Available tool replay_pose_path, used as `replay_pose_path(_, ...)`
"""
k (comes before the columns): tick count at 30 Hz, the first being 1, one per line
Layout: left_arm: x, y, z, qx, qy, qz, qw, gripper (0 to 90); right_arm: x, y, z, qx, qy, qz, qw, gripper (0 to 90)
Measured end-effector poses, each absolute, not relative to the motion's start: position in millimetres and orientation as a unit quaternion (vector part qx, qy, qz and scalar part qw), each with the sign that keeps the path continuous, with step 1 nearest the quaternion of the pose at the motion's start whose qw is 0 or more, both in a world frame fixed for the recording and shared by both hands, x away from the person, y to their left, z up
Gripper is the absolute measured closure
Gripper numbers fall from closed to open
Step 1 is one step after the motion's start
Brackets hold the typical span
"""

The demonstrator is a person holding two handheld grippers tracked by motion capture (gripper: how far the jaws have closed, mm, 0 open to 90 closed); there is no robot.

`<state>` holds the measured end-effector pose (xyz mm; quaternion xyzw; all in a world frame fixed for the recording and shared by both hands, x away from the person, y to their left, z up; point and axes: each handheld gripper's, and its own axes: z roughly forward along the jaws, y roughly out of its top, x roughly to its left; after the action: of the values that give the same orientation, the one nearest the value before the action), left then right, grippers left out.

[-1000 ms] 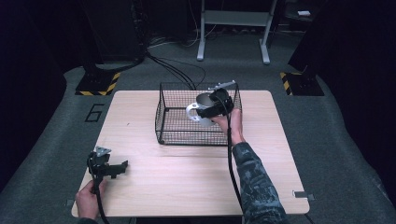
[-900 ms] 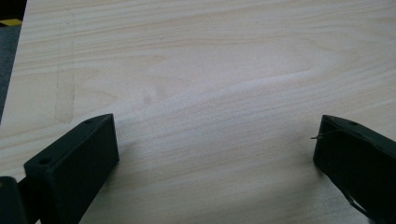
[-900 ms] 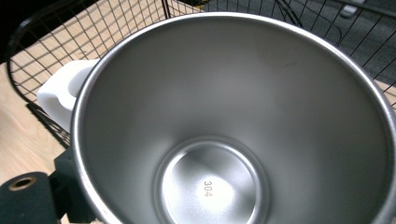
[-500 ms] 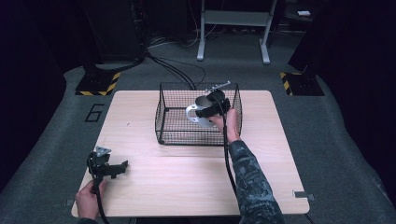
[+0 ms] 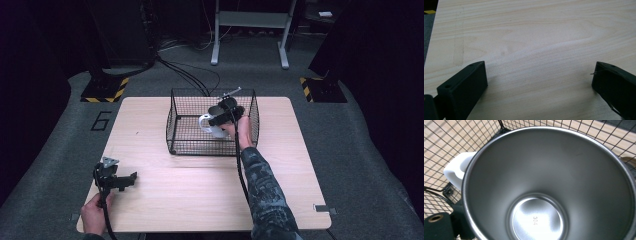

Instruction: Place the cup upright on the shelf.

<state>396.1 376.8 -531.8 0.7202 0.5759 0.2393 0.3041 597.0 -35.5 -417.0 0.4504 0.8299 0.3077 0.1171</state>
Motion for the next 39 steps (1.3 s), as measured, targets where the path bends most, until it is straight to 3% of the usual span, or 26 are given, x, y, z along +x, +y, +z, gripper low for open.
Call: replay_pose_path(39, 396, 377, -532, 0.719, 0.575, 0.240, 0.306, 0.0, 611, -24, -437, 0.446, 0.859, 0.235, 0.091, 5.9)
